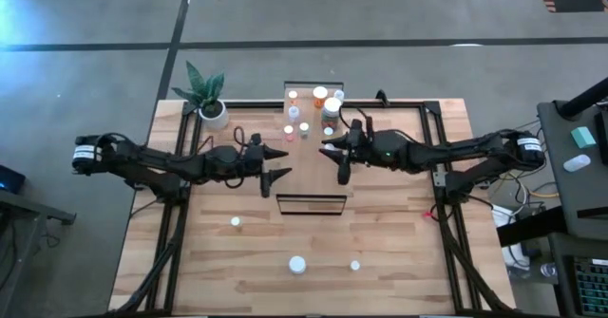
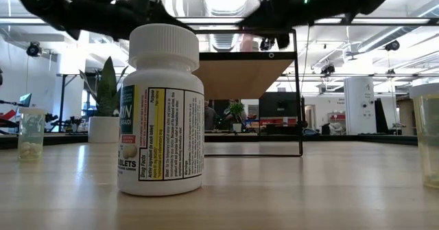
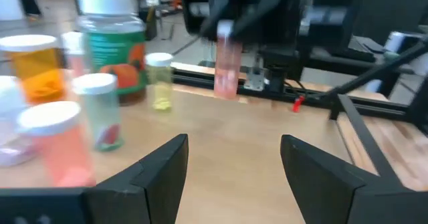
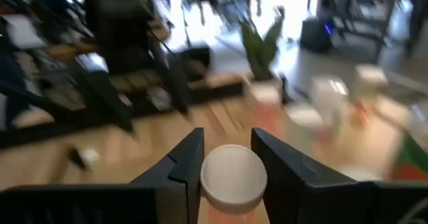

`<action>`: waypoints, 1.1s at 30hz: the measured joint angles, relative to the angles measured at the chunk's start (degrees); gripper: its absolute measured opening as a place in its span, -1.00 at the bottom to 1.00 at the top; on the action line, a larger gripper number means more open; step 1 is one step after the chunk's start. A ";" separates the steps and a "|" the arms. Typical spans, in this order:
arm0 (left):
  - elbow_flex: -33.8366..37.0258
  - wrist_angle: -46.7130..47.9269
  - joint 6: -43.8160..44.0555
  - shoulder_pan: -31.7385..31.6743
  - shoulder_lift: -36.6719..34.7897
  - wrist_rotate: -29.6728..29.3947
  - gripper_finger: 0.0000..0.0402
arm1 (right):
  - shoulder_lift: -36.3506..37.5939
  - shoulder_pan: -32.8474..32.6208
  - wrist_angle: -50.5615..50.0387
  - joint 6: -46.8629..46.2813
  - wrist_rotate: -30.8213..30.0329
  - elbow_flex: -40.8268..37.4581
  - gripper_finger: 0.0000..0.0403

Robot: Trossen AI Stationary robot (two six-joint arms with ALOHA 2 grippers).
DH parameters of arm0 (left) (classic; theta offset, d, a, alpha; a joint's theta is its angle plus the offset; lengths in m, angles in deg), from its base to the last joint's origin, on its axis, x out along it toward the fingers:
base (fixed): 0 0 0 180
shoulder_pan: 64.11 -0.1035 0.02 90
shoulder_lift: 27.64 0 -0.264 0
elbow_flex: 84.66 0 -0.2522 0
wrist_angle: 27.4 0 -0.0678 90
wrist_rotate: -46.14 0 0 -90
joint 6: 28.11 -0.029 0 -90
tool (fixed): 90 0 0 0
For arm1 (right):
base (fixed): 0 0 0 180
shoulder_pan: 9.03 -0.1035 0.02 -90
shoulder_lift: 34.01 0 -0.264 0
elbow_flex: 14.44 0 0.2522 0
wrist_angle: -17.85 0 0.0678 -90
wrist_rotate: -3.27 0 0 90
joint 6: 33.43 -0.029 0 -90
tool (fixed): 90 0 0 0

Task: Pick and place medicine bottles onto shelf by color
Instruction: Put the red pill bottle on the shelf, then put the left yellow pill bottle on the shelf

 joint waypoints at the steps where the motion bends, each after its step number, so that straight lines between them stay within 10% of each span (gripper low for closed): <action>1: 0.65 0.05 -0.17 0.00 -0.93 -0.82 0.11 | -0.36 0.55 -1.67 -0.48 -0.17 0.00 -0.45; 15: 4.64 0.64 -0.73 0.00 -10.15 -1.95 0.11 | -0.68 2.13 -8.58 -1.75 -2.92 -0.13 -0.42; 33: 4.64 0.72 -2.22 0.00 -12.25 -2.15 0.11 | 0.35 2.45 -13.33 0.69 -2.89 2.75 0.29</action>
